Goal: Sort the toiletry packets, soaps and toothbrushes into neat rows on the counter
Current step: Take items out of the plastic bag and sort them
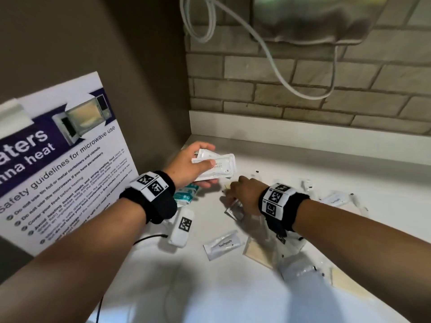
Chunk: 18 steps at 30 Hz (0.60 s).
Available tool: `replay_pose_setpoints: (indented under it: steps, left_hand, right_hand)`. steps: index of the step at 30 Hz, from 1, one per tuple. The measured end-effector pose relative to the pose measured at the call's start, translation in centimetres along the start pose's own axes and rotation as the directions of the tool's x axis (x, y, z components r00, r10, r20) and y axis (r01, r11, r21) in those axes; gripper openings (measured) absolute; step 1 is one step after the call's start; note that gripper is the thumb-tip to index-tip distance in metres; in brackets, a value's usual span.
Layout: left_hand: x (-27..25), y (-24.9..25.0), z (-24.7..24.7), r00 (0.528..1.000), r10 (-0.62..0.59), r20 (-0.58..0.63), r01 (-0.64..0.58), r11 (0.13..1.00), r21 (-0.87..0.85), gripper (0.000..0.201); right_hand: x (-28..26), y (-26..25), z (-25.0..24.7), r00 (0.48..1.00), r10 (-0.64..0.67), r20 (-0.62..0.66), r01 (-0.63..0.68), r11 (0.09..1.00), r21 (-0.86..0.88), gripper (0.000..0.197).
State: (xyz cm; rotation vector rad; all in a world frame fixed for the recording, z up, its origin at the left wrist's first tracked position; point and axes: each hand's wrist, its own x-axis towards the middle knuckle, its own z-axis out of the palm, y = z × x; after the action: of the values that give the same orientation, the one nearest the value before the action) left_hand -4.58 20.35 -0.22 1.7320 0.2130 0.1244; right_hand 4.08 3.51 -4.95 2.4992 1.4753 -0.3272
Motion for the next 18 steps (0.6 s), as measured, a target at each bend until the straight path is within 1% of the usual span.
replay_pose_setpoints:
  steps: [1,2,4,6,8,9,10,11,13,15,17,18]
  left_hand:
    - [0.1,-0.2,0.0,1.0,-0.02,-0.016,0.02,1.0,0.003,0.026]
    - [0.3,-0.4,-0.1,0.999,-0.038,-0.038,0.038,0.999,0.005,0.023]
    - [0.6,-0.9,-0.1,0.994,-0.061,-0.093,0.064,0.998,0.028,0.018]
    - [1.0,-1.4,-0.1,0.989,-0.03,-0.142,0.043,0.995,0.087,0.016]
    - [1.3,-1.7,-0.1,0.986,0.021,-0.165,0.014,0.978,0.206,0.014]
    - [1.4,-1.6,0.1,0.986,0.034,-0.162,0.007,0.97,0.241,0.013]
    - [1.6,-1.6,0.2,0.99,0.027,-0.141,0.005,0.976,0.219,0.012]
    - [1.6,-1.3,0.6,0.993,-0.001,-0.117,0.017,0.99,0.138,0.01]
    - [1.8,-0.7,1.1,0.995,-0.075,-0.068,0.072,0.996,-0.053,0.004]
    - [2.1,-0.4,1.3,0.993,-0.107,-0.051,0.099,0.987,-0.128,0.017]
    - [2.4,-0.5,1.3,0.993,-0.108,-0.041,0.102,0.986,-0.131,0.027]
    - [2.5,-0.7,1.3,0.995,-0.096,-0.038,0.091,0.99,-0.104,0.027]
  right_hand:
    - [-0.1,0.1,-0.3,1.0,-0.001,0.003,0.001,0.999,0.035,0.038]
    - [-0.3,0.3,-1.0,1.0,-0.003,-0.007,0.004,0.993,0.12,0.033]
    - [-0.8,0.4,-2.6,0.999,-0.015,-0.05,0.031,0.938,0.346,0.021]
    - [-1.3,0.7,-4.9,0.993,-0.021,-0.113,0.075,0.864,0.498,0.015]
    - [-1.5,1.0,-7.0,0.982,-0.005,-0.19,0.119,0.797,0.592,0.013]
    - [-1.5,1.2,-7.8,0.975,0.016,-0.221,0.129,0.768,0.628,0.014]
    - [-1.3,1.5,-8.4,0.968,0.044,-0.246,0.132,0.746,0.653,0.015]
    - [-1.1,1.7,-8.7,0.961,0.077,-0.264,0.123,0.739,0.662,0.016]
    - [-0.5,2.0,-8.9,0.948,0.141,-0.285,0.082,0.758,0.647,0.02]
    - [0.1,2.2,-8.7,0.936,0.195,-0.294,0.038,0.772,0.634,0.022]
    - [0.5,2.3,-8.3,0.923,0.235,-0.306,0.016,0.769,0.639,0.021]
    - [0.7,2.3,-8.2,0.917,0.25,-0.311,0.012,0.763,0.646,0.02]
